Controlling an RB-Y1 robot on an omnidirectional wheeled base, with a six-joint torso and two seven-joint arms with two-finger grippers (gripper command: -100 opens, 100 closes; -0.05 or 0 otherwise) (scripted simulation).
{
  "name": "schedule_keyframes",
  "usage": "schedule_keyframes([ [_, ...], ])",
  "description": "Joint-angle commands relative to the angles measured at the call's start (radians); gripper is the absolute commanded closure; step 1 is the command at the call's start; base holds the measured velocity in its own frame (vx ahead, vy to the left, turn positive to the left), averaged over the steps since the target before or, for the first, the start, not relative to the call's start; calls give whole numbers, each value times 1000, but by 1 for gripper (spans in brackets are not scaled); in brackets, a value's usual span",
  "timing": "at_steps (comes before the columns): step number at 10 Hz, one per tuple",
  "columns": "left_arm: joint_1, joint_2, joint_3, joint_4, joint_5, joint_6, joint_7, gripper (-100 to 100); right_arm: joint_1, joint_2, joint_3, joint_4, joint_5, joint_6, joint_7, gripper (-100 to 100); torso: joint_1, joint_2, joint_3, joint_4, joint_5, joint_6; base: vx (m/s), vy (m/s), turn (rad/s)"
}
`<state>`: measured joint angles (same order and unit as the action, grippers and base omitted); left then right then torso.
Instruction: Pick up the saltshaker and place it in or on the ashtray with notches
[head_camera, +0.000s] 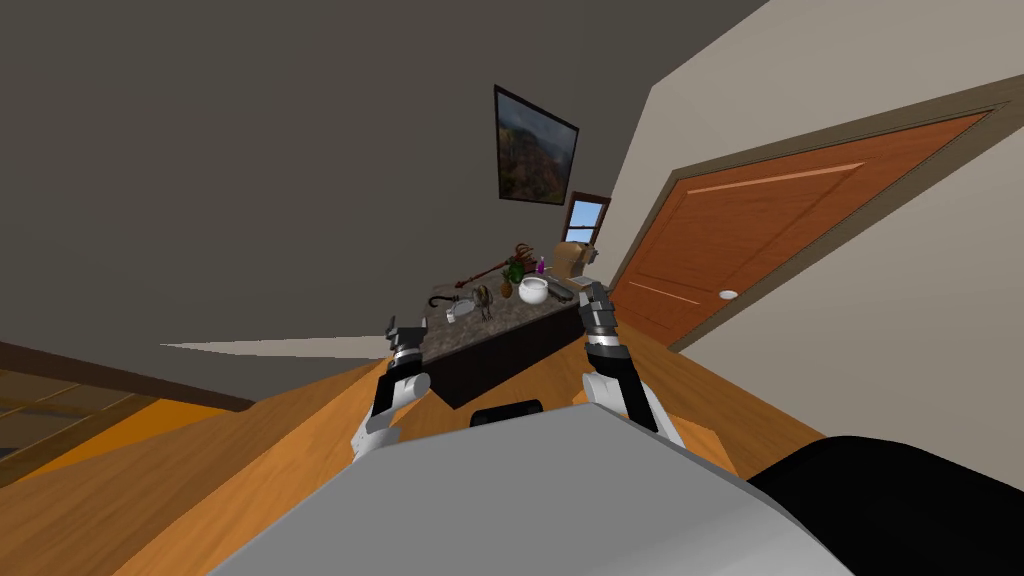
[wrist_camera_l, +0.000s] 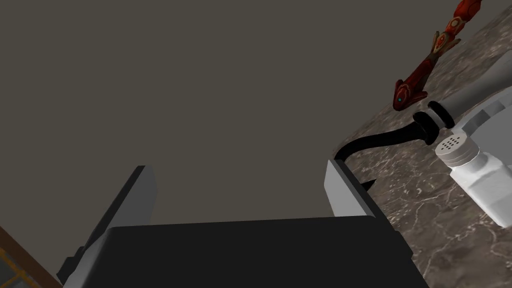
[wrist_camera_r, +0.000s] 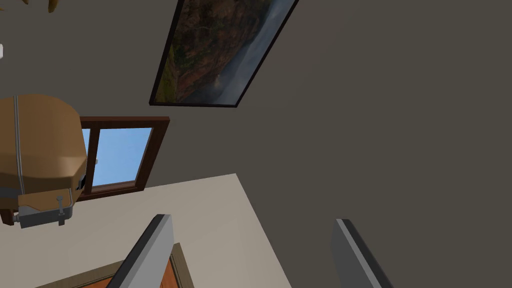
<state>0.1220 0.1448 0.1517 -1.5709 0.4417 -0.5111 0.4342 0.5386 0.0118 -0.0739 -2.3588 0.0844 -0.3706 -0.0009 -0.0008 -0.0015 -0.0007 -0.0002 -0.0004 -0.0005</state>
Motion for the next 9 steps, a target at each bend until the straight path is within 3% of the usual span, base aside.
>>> schedule_keyframes([
  [1, -23, -2, 6, 50, 24, 9, 27, -100, 0, 0, 0, 0, 0, 0, 0, 0, 0, 0, 0, 0, 0, 0, 29, -23, -57],
  [2, -23, -2, 6, 50, 24, 9, 27, -100, 0, 0, 0, 0, 0, 0, 0, 0, 0, 0, 0, 0, 0, 0, 22, -17, -36],
  [5, -70, -10, 17, 156, 81, 32, 98, -100, 0, 0, 0, 0, 0, 0, 0, 0, 0, -1, 0, 0, 0, 0, 38, -19, -93],
  [6, -70, -10, 17, 161, 81, 32, 98, -100, 0, 0, 0, 0, 0, 0, 0, 0, 0, -2, -1, 0, 0, 0, 43, -14, -26],
  [9, -111, -23, 27, 259, 129, 57, 162, -100, 0, 0, 0, 0, 0, 0, 0, 0, 1, -2, -1, 0, 0, 0, 54, -13, -82],
])
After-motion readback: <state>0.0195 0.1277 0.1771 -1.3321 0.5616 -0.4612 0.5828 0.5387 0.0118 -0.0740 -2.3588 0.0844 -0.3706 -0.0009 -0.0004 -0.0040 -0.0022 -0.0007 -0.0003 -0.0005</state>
